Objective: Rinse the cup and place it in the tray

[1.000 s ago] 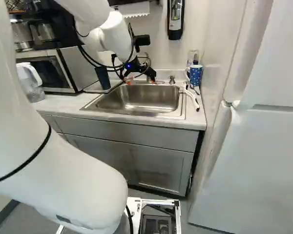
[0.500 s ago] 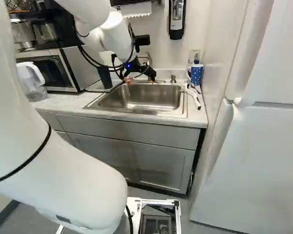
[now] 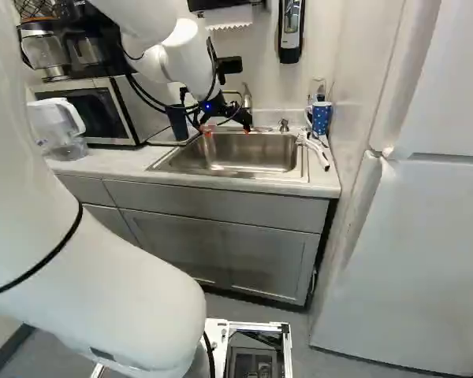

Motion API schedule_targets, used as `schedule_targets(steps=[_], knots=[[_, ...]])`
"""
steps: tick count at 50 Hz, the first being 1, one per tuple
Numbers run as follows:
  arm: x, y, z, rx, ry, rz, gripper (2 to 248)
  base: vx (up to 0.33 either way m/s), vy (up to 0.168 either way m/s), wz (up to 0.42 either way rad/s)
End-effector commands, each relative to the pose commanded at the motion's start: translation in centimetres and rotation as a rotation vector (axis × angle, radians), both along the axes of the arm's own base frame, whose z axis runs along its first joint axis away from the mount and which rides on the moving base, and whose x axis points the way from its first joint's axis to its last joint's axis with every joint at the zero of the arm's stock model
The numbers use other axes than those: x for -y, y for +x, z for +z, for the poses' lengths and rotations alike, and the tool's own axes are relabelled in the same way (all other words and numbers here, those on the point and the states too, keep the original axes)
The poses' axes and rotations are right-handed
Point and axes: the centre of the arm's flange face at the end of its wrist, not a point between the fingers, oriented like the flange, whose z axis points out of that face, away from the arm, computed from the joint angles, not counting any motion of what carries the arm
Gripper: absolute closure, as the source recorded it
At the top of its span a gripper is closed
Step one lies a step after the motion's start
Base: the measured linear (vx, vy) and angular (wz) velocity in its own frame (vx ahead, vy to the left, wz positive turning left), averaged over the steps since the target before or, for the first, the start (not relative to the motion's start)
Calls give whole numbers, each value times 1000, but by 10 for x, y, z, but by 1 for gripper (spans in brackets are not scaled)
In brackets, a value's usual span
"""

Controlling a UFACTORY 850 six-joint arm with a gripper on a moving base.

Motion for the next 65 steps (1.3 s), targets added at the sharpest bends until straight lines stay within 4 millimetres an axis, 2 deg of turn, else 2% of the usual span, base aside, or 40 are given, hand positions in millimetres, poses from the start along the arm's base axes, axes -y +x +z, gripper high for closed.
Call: schedule_targets(steps=[31,65], knots=[[0,0,0,0,0,0,3,-117,96,-4],[0,0,0,0,0,0,3,-134,53,1]])
